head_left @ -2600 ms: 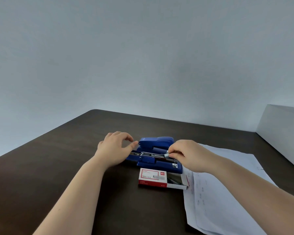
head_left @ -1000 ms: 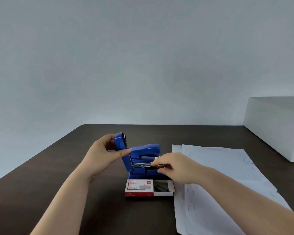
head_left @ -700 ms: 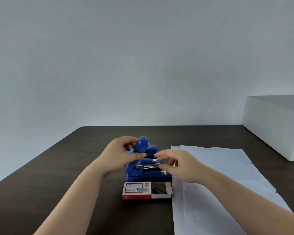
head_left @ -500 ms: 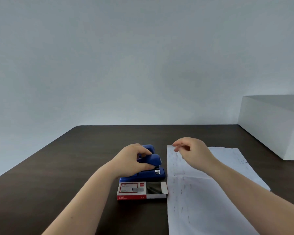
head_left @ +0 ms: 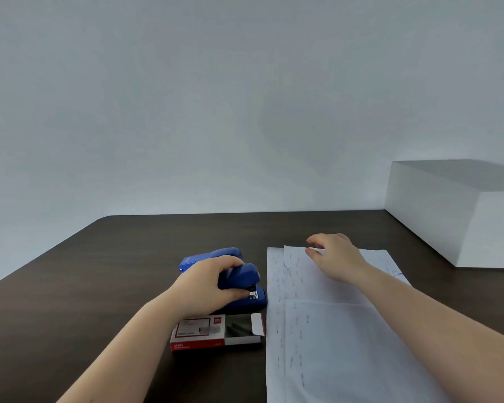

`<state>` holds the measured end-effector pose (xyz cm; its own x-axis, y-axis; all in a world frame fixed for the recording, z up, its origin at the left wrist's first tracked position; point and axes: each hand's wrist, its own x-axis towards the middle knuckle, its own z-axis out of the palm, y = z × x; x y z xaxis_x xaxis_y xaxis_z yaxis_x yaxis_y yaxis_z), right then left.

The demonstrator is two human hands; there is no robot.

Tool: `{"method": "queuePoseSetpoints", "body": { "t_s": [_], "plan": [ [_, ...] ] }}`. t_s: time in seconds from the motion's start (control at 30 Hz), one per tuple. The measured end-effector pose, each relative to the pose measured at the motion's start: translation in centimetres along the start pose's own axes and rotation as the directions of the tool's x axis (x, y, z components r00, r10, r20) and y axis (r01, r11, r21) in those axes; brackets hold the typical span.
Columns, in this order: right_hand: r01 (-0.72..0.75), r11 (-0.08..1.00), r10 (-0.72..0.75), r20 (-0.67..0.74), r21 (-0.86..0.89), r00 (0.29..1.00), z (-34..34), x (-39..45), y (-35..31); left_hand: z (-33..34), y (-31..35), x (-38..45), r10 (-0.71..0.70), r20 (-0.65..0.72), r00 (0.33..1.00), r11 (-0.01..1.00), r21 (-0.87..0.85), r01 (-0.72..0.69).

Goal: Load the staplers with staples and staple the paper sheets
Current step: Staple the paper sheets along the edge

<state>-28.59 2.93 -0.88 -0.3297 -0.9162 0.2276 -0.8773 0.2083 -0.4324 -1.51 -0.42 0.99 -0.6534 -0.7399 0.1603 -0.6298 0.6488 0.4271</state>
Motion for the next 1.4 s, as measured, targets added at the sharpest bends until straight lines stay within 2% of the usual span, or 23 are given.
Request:
{"method": "queuePoseSetpoints", "body": {
  "t_s": [0.1, 0.2, 0.6, 0.67, 0.77, 0.83, 1.1, 1.4],
  "plan": [
    [-0.006, 0.993, 0.014, 0.072, -0.115, 0.997, 0.4, 1.1, 0.4, 0.2, -0.3, 0.0, -0.008, -0.007, 1.000, 1.000, 0.014, 0.009],
    [0.016, 0.989, -0.006, 0.070, -0.147, 0.998, 0.9, 1.6, 0.9, 0.3, -0.5, 0.0, -0.007, -0.003, 1.000, 1.000, 0.029, 0.007],
    [0.111, 0.992, -0.116, -0.096, -0.058, 0.989, 0.5, 1.7, 1.1, 0.6, -0.5, -0.1, -0.001, -0.048, 0.999, 0.999, 0.048, 0.003],
    [0.124, 0.992, -0.123, -0.127, 0.003, 0.984, -0.5, 1.6, 0.5, 0.5, -0.4, -0.2, -0.001, -0.049, 0.999, 0.999, 0.045, 0.003],
    [0.159, 0.979, -0.146, -0.102, 0.131, 0.984, -1.9, 1.7, -0.8, 0.5, -0.4, -0.2, -0.014, -0.037, 0.999, 0.999, 0.030, 0.016],
    [0.184, 0.972, -0.179, -0.050, 0.144, 0.983, -2.1, 1.7, -1.9, 0.4, -0.3, -0.2, -0.020, -0.033, 0.999, 1.000, 0.017, 0.020],
    [0.191, 0.982, -0.190, 0.079, -0.010, 0.979, -0.1, 2.4, -5.0, 0.2, -0.5, -0.6, -0.027, -0.029, 0.999, 1.000, 0.008, 0.028],
    [0.229, 0.958, -0.208, 0.133, -0.171, 0.969, 1.0, 2.6, -6.6, 0.0, -0.4, -0.9, -0.010, -0.016, 1.000, 1.000, 0.005, 0.010]
  ]
}}
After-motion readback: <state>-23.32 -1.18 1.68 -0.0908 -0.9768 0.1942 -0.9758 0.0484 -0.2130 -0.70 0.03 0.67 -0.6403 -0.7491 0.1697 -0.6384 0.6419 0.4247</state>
